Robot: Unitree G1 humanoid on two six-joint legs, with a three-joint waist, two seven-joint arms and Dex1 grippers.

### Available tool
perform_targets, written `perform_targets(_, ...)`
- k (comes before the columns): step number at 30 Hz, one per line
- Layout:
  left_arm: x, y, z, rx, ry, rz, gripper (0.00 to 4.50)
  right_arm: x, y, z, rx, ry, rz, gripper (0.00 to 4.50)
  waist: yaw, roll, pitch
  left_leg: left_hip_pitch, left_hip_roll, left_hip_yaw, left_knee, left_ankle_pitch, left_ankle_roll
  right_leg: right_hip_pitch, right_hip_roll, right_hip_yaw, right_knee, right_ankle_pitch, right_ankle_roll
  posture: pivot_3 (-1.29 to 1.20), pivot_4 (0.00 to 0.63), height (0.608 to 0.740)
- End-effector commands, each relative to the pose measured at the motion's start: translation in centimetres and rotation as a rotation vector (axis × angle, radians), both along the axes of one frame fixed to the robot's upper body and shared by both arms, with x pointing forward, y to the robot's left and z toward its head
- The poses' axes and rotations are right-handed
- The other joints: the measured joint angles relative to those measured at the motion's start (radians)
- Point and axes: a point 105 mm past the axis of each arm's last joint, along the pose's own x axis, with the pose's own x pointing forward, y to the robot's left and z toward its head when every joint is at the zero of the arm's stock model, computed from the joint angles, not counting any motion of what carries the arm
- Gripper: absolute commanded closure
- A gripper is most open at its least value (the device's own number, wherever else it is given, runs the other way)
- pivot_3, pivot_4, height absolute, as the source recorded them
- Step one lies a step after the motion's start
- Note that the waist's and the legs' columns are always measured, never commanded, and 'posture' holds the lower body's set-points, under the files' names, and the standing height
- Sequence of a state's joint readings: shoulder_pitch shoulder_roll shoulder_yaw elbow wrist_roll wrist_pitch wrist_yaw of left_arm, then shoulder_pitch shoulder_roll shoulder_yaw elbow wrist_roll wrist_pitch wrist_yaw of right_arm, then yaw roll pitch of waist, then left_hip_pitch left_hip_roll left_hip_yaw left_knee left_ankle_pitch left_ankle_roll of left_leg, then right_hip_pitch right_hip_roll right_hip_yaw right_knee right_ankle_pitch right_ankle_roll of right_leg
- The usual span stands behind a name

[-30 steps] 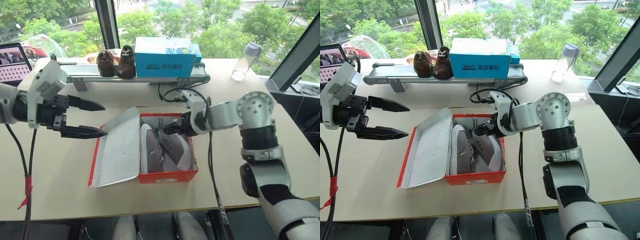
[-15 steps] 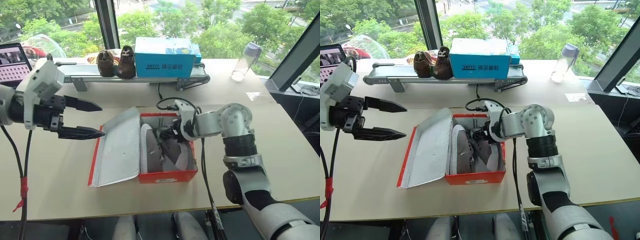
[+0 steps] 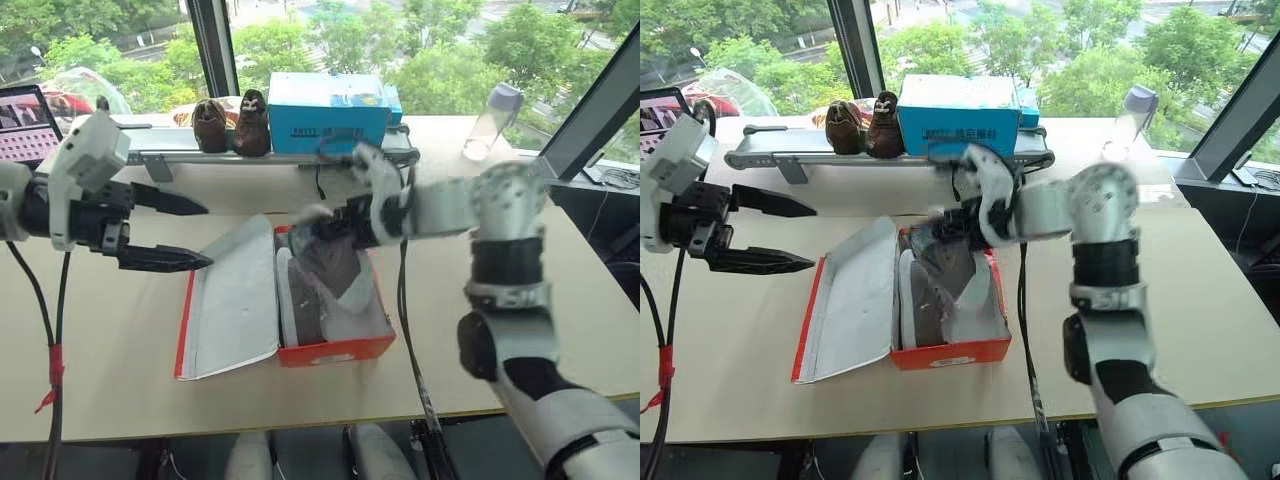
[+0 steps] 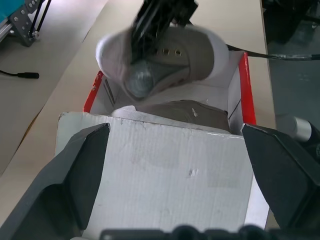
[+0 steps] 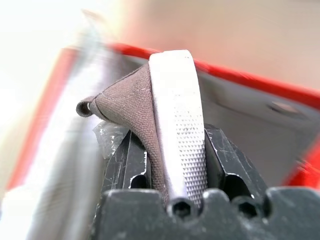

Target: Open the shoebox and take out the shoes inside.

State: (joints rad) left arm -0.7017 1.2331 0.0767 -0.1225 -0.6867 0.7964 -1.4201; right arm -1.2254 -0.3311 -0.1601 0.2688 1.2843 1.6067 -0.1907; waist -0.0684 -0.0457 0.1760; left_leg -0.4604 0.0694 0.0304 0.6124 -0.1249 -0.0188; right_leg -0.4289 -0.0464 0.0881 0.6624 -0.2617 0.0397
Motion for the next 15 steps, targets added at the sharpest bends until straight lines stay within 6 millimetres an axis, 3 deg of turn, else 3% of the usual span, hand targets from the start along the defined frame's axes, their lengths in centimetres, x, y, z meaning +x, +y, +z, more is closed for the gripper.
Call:
perform_targets(1,0.5,-0.4,1.1,0.003,-0.062,-0.031,0.0,-0.6,-3.4,7.2,0.253,-0.056,0.031,3.43,0.004,0.0,0.0,0.0,0.0,0.0,0.0,0.0,0.0,0.0,0.0,0.0,0.0,0.0,0.0,0.0,0.15,0.74)
perform_targets(3,0.7,-0.4,1.1,0.001,-0.064,-0.037,0.0,-0.1,-5.4,8.0,0.259,-0.082,-0.048,3.43,0.009,0.0,0.0,0.0,0.0,0.0,0.0,0.0,0.0,0.0,0.0,0.0,-0.001,0.0,0.0,0.0,0.15,0.74)
perform_targets(7,1.0,-0.7,1.1,0.006,-0.066,-0.061,0.0,1.5,-13.5,8.2,0.423,-0.111,-0.33,3.43,0.02,-0.001,0.0,0.0,0.0,0.0,-0.002,0.0,0.0,0.003,0.0,0.0,-0.006,0.0,0.0,0.0,0.15,0.74)
perform_targets(9,1.2,-0.8,1.1,0.007,-0.067,-0.069,0.0,1.7,-15.9,6.4,0.427,-0.079,-0.4,3.43,0.024,-0.001,0.0,0.0,-0.001,0.0,-0.002,0.0,0.0,0.002,0.0,0.001,-0.006,0.0,0.0,0.0,0.15,0.74)
perform_targets(11,1.4,-0.9,1.0,0.011,-0.069,-0.082,0.0,2.0,-17.9,3.2,0.395,-0.007,-0.478,3.43,0.025,-0.001,0.0,0.0,-0.001,0.0,-0.002,0.0,0.0,0.002,0.0,0.001,-0.005,0.0,0.0,0.0,0.15,0.74)
perform_targets(15,1.8,-1.4,1.2,0.014,-0.071,-0.103,0.0,2.3,-18.4,-2.2,0.413,0.117,-0.495,3.43,0.016,0.0,0.0,0.0,-0.001,0.0,-0.002,0.0,0.0,0.002,0.001,0.003,-0.004,0.0,0.0,0.0,0.15,0.74)
